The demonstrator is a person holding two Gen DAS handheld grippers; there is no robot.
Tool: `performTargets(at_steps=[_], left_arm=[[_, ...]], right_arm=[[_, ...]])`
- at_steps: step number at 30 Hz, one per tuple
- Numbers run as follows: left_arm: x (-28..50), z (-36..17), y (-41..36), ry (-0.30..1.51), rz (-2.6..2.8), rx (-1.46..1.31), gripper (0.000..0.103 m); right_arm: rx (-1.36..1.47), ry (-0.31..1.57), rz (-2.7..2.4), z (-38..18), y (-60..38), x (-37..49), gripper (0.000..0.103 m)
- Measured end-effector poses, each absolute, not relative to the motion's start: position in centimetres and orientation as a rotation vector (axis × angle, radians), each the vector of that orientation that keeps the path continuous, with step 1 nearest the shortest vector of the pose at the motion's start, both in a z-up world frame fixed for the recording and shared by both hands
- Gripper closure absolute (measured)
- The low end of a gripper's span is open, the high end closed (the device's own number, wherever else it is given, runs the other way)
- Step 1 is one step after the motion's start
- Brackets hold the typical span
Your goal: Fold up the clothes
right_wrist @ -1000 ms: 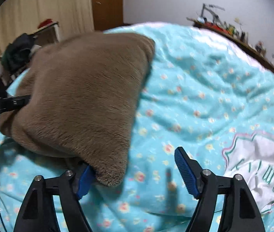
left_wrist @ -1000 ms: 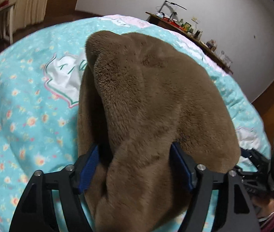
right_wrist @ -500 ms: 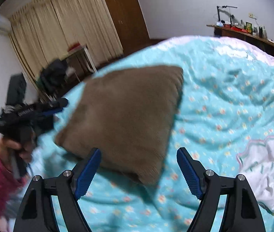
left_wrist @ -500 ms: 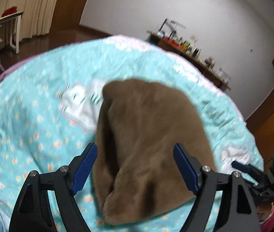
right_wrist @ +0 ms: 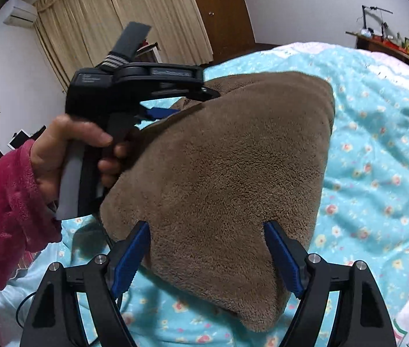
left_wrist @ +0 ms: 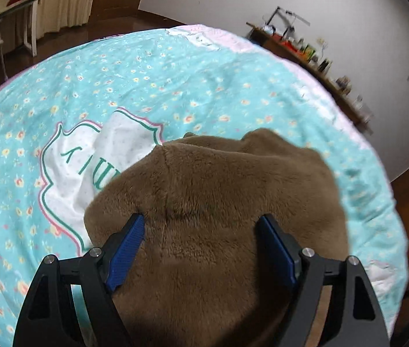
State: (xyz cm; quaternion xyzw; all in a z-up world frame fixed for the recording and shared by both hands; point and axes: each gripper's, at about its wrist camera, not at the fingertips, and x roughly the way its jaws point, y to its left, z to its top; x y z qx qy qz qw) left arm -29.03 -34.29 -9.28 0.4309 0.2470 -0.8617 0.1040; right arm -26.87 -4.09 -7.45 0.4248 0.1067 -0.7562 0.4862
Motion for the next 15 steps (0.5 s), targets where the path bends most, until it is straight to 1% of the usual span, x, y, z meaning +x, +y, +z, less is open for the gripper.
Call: performTargets(at_steps=[2,4,8,12,15], left_arm=[[-29.4,-9.8,-34.1,0.684,-2.536,1.288,0.017],[-29.3,-9.9,-34.2,0.69,-2.527,1.294,0.017],[-28.0,-8.5,-34.0,0.691,-2.533,1.284,0.017],[-25.3,-5.9,-33.0,0.698,-2.574,1.261,0.017],[-21.9,-3.8,-31.3,0.691,-2.602,1.253,0.016]], right_arm=[[1.038,0.28,-1.841,-8.0,-4.7,-26.8,0.02],[1.031,0.293,-1.843,-8.3,-5.1,-26.6,0.018],[1.019,0.295,-1.847,-7.3,-4.7,-25.8,0.018],[1.046,0.178,-1.865,-4.9,-2.7,-25.8,0.018],[1.066,0.121,-1.903,-3.3,-0.8,-25.8,0.018]])
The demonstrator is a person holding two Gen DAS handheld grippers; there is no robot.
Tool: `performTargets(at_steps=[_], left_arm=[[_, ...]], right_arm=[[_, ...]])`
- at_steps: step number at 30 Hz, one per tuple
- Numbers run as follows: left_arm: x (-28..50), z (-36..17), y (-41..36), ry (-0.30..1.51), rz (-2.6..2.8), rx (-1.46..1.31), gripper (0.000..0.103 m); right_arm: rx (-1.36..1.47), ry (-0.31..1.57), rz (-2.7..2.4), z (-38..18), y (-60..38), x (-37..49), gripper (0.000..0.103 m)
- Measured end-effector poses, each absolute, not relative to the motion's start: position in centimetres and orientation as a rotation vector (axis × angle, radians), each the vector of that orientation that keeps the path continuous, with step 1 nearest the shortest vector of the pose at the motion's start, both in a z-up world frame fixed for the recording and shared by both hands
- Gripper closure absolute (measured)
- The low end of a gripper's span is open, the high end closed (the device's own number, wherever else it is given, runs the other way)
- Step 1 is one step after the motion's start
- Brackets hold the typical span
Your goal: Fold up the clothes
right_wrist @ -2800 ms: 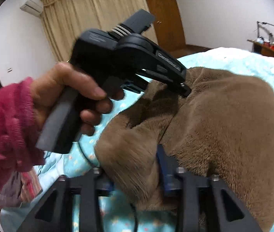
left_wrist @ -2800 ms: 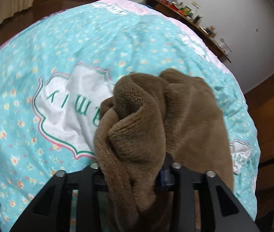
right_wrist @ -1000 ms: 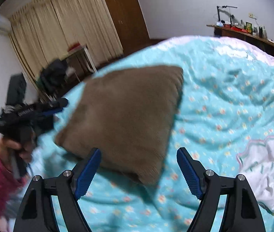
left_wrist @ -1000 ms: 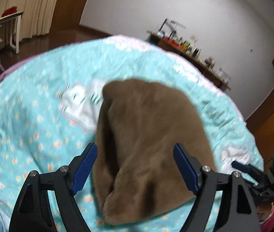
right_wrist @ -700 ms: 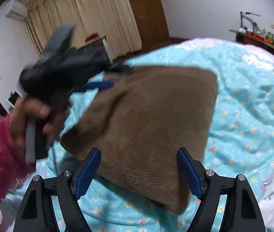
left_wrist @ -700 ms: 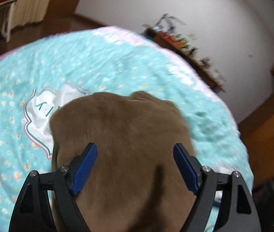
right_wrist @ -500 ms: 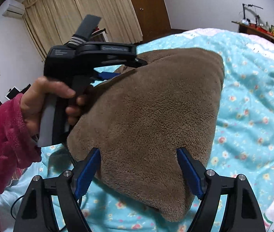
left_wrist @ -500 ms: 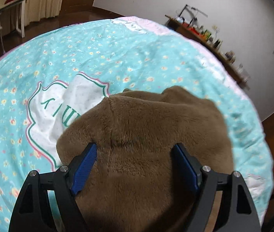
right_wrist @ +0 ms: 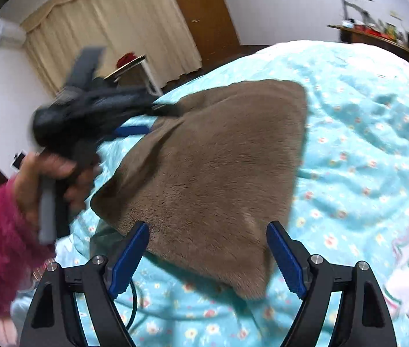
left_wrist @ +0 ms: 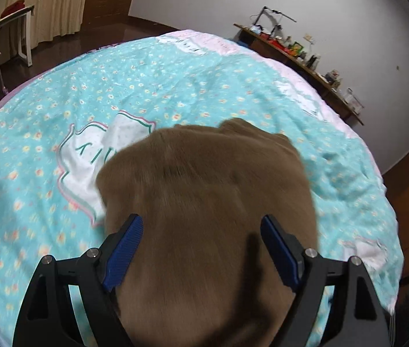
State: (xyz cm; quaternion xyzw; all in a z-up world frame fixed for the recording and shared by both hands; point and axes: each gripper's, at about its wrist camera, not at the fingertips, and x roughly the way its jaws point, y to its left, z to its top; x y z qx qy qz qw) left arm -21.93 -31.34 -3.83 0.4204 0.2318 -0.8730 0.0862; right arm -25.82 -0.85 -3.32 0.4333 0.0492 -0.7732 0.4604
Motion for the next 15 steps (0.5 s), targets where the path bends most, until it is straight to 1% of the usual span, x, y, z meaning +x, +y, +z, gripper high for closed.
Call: performTargets(at_steps=[4,10,11,14,15], left_arm=[[-16.5,-2.0,-28.1,0.581,-2.604,1.201,0.012],[-10.3,-1.7,-24.2,0.49,-2.533,1.188,0.011],[-9.6,-1.5,-23.6,0.452,-2.521,1.187,0.009],[-8.2,-0.8,-21.9,0.344,-2.484,1.166,0.001],[-7.8,-0.4,-21.4,0.313,-2.475,1.154,0.001]], right_arm=[[1.097,0.056,-1.937,-1.9,1.5,-25.0,0.018],[1.15,0.021,-1.985,-0.4,3.9,-23.0,0.018],[1.147,0.024,-1.992,0.0,4.1,-22.5,0.018],[1.121,0.009,-1.994,0.9,5.0,-21.4,0.018],[1.115,0.006,-1.993,1.2,5.5,-20.9,0.018]])
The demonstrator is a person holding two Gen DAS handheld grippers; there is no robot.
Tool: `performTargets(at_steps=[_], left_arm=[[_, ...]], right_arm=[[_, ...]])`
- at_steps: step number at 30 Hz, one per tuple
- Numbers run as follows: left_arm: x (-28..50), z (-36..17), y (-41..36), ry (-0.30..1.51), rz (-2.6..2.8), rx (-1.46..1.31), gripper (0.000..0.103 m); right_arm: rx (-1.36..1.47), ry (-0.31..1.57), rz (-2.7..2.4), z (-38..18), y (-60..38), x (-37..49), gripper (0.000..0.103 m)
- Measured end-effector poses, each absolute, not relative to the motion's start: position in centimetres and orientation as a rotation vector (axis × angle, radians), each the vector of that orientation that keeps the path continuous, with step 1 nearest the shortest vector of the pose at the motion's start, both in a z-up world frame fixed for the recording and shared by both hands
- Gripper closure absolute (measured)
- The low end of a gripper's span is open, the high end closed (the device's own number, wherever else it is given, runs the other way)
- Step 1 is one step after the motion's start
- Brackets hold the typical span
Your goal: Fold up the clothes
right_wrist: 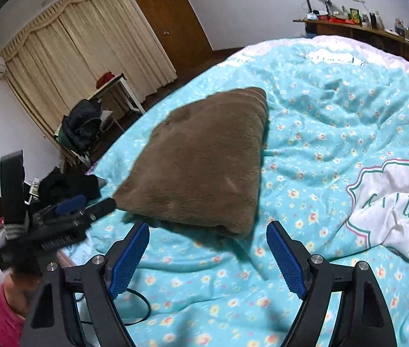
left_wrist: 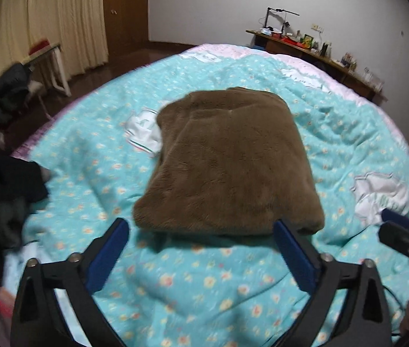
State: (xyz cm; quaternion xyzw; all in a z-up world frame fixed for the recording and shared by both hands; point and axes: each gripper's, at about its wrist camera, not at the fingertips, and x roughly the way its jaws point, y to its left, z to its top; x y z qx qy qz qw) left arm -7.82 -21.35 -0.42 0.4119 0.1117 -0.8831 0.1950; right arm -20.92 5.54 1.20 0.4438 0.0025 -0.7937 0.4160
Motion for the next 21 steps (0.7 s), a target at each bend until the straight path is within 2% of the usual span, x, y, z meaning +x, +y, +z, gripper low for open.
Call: performTargets(at_steps=[8,13,21], left_arm=[[-5.7,1.6,-18.9,0.232,-2.489,1.101,0.001],[-5.7,0.7,-19.0,0.224,-2.463,1.138,0.001],[-8.1,-1.8,-23.6,0.463,-2.525,1.157,0.001]], right_arm=[[1.05,0.136,-2.031,2.4,5.1,-17.2,0.018],[1.069,0.113,-2.028,2.1,5.4,-17.2,0.018],[1.113,0.088,-1.999,0.1,5.1,-20.3,0.018]])
